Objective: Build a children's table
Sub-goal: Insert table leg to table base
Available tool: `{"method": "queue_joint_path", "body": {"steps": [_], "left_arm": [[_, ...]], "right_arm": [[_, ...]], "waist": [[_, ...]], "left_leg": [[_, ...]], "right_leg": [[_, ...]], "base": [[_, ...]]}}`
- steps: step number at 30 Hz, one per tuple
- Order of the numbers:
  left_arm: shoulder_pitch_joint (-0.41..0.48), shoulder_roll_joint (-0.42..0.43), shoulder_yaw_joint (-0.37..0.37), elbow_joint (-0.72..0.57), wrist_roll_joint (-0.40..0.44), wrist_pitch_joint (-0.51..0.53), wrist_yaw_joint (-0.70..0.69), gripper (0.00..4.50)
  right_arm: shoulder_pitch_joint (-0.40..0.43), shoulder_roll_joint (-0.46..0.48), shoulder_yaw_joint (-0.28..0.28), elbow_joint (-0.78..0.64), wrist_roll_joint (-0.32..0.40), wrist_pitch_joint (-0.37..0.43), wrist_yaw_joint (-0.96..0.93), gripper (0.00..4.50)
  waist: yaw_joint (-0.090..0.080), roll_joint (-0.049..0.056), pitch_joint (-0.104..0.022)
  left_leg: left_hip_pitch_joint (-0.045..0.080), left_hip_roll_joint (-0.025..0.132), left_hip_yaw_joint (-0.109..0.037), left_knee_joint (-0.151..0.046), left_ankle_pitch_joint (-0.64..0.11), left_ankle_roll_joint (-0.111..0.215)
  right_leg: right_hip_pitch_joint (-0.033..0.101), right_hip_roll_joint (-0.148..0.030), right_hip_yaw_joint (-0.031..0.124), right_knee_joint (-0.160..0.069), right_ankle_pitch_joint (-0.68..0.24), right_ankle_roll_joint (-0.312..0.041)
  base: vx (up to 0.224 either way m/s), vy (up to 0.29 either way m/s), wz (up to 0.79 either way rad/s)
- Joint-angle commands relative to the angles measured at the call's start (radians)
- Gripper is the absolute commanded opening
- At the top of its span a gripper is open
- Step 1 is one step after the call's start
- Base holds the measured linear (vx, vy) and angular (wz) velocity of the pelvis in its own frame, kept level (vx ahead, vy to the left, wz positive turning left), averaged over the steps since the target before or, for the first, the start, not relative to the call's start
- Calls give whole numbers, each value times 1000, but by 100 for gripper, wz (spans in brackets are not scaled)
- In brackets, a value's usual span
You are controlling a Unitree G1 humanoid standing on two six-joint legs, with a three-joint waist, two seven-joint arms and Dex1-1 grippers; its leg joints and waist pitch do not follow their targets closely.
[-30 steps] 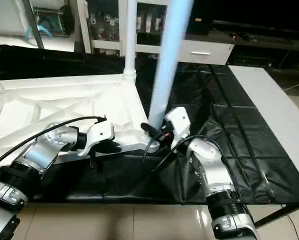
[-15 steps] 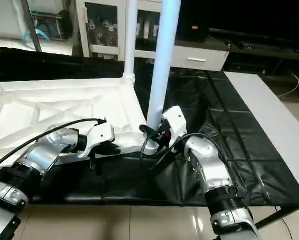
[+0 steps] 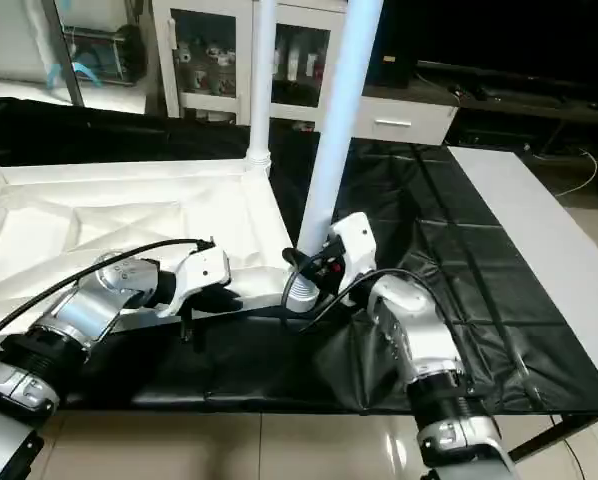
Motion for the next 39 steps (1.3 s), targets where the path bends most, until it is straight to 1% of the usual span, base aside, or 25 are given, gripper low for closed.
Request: {"method": "queue_joint_path", "body": {"steps": [1, 3, 4, 7, 8, 9, 11, 13, 17, 18, 21, 24, 25, 26, 28, 29, 30, 32, 33, 34, 35, 36, 37, 38, 39], "left_arm": [[28, 17, -40, 47, 54, 14, -3, 0], [29, 17, -40, 46, 54, 15, -2, 0], [30, 16, -40, 45, 54, 15, -1, 0], [32, 14, -40, 40, 53, 17, 0, 0], [32, 14, -40, 40, 53, 17, 0, 0], [33, 14, -42, 41, 54, 16, 1, 0], [33, 15, -42, 44, 54, 14, 0, 0], [29, 14, -43, 45, 54, 14, 0, 0], [25, 13, -43, 48, 54, 14, 0, 0], [25, 13, -43, 48, 55, 13, -1, 0], [24, 13, -43, 50, 55, 12, -1, 0], [26, 15, -44, 49, 55, 11, -2, 0], [27, 14, -42, 49, 54, 11, 6, 0], [27, 13, -41, 50, 54, 11, 11, 0], [28, 6, -32, 53, 49, 13, 24, 0], [28, 1, -27, 54, 45, 15, 32, 0], [22, -28, 1, 54, 21, 31, 66, 0], [0, -80, 30, 55, -5, 54, 115, 0], [-9, -93, 31, 57, -6, 62, 124, 0], [-9, -93, 31, 57, -6, 62, 124, 0], [-29, -115, 31, 68, -2, 64, 147, 0], [-66, -154, 31, 90, 3, 73, 183, 0], [-66, -154, 31, 90, 3, 73, 183, 0], [-127, -210, 35, 134, 6, 94, 230, 0], [-127, -210, 35, 134, 6, 94, 230, 0]], "right_arm": [[68, -64, 54, 171, -70, 156, 31, 185], [64, -80, 69, 175, -78, 167, 55, 185], [64, -84, 71, 175, -79, 166, 61, 185], [77, -94, 91, 165, -111, 98, 59, 185], [77, -94, 91, 165, -111, 98, 59, 185], [87, -87, 92, 151, -109, 80, 55, 185], [90, -73, 85, 133, -89, 89, 53, 185], [90, -67, 89, 126, -87, 90, 46, 185], [88, -63, 94, 130, -94, 87, 41, 185], [88, -64, 96, 133, -96, 83, 39, 185], [87, -66, 101, 143, -101, 71, 32, 185], [89, -64, 96, 142, -102, 68, 18, 185], [89, -59, 87, 146, -103, 62, -6, 185], [89, -56, 82, 149, -104, 58, -20, 185], [84, -46, 66, 161, -107, 46, -63, 185], [80, -41, 57, 168, -109, 39, -89, 185], [63, -22, 27, 194, -113, 25, -177, 185], [21, 14, -21, 248, -119, 1, -335, 185], [8, 22, -29, 263, -119, -3, -368, 185], [8, 22, -29, 263, -119, -3, -368, 185], [-15, 37, -41, 288, -116, -10, -415, 185], [-54, 60, -60, 327, -107, -17, -480, 185], [-54, 60, -60, 327, -107, -17, -480, 185], [-113, 92, -68, 388, -104, -20, -564, 185], [-113, 92, -68, 388, -104, -20, -564, 185]], "waist": [[-4, 23, -7], [-2, 22, -7], [-1, 22, -8], [1, 19, -7], [1, 19, -7], [-1, 22, -4], [-1, 22, -5], [-2, 22, -4], [-2, 22, -4], [-2, 24, -4], [-3, 23, -3], [-5, 26, -2], [-5, 25, -2], [-6, 27, -2], [-7, 25, -2], [-8, 26, -1], [-13, 26, 1], [-16, 27, 1], [-20, 25, -1], [-25, 27, -2], [-26, 25, -2], [-32, 23, -3], [-31, 22, -7], [-27, 19, -15], [-30, 26, -6]], "left_leg": [[5, 38, -32, -85, -496, -47], [7, 39, -29, -84, -488, -45], [5, 38, -28, -84, -476, -43], [4, 38, -26, -84, -458, -41], [4, 37, -26, -84, -460, -41], [4, 37, -28, -85, -482, -42], [6, 37, -31, -86, -502, -44], [6, 37, -33, -87, -516, -44], [5, 38, -33, -88, -517, -45], [5, 38, -34, -89, -521, -46], [6, 38, -34, -89, -534, -47], [8, 38, -36, -90, -557, -50], [8, 38, -37, -90, -561, -50], [8, 38, -38, -91, -564, -51], [9, 37, -39, -91, -576, -51], [8, 37, -39, -91, -579, -52], [9, 36, -42, -92, -598, -59], [11, 35, -45, -92, -609, -67], [10, 32, -48, -91, -617, -69], [6, 32, -52, -94, -621, -69], [4, 32, -54, -97, -620, -67], [1, 32, -56, -99, -618, -69], [-1, 27, -58, -96, -599, -67], [-7, 28, -54, -94, -539, -53], [-6, 28, -50, -95, -542, -54]], "right_leg": [[-11, -54, 42, -96, -368, -148], [-13, -53, 44, -96, -342, -154], [-11, -53, 45, -94, -324, -160], [-11, -54, 46, -92, -309, -163], [-10, -54, 46, -93, -314, -162], [-13, -55, 47, -98, -350, -154], [-15, -55, 46, -100, -384, -144], [-17, -56, 47, -103, -409, -135], [-18, -56, 48, -103, -406, -132], [-19, -56, 48, -103, -408, -132], [-21, -56, 48, -106, -425, -127], [-24, -56, 48, -110, -457, -118], [-25, -56, 48, -111, -464, -115], [-26, -57, 48, -112, -474, -111], [-28, -57, 47, -114, -494, -104], [-29, -58, 48, -115, -503, -101], [-33, -58, 46, -118, -544, -91], [-36, -59, 43, -120, -563, -87], [-36, -58, 40, -121, -582, -80], [-31, -58, 38, -122, -583, -74], [-28, -58, 37, -123, -577, -70], [-26, -56, 35, -121, -544, -78], [-26, -56, 38, -118, -510, -85], [-21, -57, 43, -112, -422, -102], [-33, -54, 46, -113, -413, -112]], "base": [[0, 0, 0], [0, 0, 0], [0, 0, 0], [0, 0, 0], [0, 0, 0], [0, 0, 0], [0, 0, 0], [0, 0, 0], [0, 0, 0], [0, 0, 0], [0, 0, 0], [0, 0, 0], [0, 0, 0], [0, 0, 0], [0, 0, 0], [0, 0, 0], [0, 0, 0], [0, 0, 0], [0, 0, 0], [0, 0, 0], [0, 0, 0], [0, 0, 0], [0, 0, 0], [0, 0, 0], [0, 0, 0]]}}
